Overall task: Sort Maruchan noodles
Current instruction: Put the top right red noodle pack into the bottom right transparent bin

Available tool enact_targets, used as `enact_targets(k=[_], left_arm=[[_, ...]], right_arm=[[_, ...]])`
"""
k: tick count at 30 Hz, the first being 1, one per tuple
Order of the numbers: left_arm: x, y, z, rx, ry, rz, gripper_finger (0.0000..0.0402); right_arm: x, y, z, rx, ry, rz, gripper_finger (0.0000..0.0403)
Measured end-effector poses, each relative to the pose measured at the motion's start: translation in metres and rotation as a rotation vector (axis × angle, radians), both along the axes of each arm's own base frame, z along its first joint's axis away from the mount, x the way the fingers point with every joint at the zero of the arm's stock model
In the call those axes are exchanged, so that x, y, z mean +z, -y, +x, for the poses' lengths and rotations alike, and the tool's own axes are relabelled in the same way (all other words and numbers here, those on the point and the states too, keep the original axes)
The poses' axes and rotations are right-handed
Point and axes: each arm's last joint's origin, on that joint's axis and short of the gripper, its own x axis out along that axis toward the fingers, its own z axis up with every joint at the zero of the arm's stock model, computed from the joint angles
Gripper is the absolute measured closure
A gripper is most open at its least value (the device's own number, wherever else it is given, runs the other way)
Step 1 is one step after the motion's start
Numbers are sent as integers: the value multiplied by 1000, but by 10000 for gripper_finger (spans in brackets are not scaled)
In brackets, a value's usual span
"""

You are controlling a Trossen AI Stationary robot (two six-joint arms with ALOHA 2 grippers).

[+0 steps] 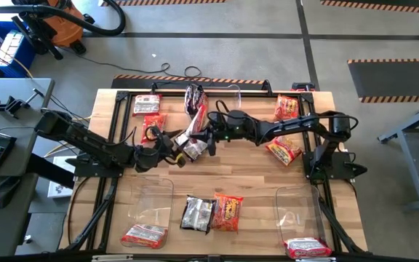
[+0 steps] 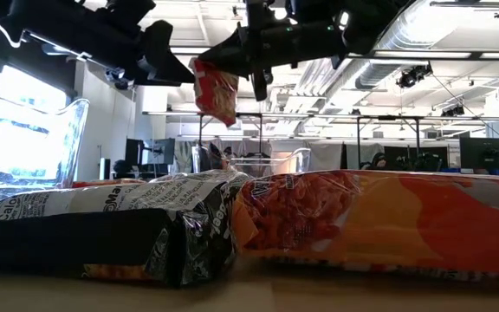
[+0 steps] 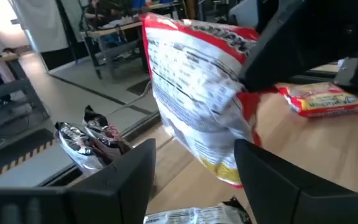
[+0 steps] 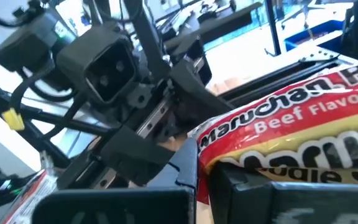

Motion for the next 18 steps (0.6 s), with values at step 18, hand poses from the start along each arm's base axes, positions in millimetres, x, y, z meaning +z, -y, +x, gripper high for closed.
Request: enact_targets(k=[18], left_arm=[[3,-8,4,-12,134,-142,190]], right_arm=[[2,-1,1,-28,16,-32,403]])
